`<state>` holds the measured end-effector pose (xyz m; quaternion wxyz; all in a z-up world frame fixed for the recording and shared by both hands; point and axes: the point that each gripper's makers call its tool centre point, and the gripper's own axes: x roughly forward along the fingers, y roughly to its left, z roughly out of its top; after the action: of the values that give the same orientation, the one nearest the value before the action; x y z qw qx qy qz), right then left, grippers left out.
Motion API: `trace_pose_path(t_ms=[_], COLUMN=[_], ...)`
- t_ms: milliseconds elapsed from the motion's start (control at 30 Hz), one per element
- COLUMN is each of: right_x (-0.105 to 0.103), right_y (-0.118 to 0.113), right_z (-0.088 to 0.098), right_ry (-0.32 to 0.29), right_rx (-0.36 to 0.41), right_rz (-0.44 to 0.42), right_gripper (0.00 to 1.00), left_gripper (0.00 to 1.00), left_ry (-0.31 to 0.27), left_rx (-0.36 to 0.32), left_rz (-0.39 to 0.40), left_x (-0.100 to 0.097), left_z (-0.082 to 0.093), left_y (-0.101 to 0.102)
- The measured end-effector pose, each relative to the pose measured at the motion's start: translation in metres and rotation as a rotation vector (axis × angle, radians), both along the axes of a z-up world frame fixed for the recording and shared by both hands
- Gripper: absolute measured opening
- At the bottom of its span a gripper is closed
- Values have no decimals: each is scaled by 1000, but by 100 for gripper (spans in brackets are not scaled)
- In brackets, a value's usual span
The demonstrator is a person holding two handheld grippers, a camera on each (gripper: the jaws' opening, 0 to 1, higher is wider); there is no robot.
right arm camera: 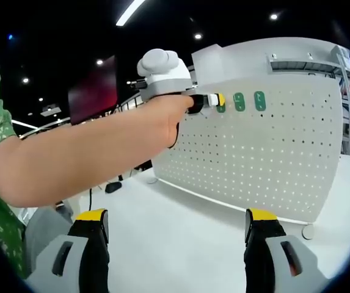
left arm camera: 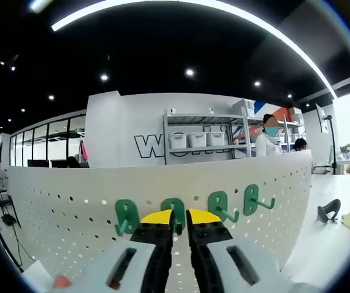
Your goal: Insert the hook assembly into the mounting plate slot until the hook locks in place.
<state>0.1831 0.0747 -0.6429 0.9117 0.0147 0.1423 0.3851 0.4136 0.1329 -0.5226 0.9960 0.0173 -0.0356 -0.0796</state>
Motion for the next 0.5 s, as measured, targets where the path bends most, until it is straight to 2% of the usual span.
trace_pose_path(t_ms=[400,500], right_x=[-2,-2], right_y=[2,2], right_z=[3,2], right_ry=[-8,-7], right_rx=[-1,-4], right_rz=[-4,-6], right_gripper=[95,95], left_gripper=[17,22], left_ry=[-6,-5], left_rx=[9,0], left_rz=[-18,-23], left_x=[-3,-4], left_z=[2,1], left_y=[-2,-2])
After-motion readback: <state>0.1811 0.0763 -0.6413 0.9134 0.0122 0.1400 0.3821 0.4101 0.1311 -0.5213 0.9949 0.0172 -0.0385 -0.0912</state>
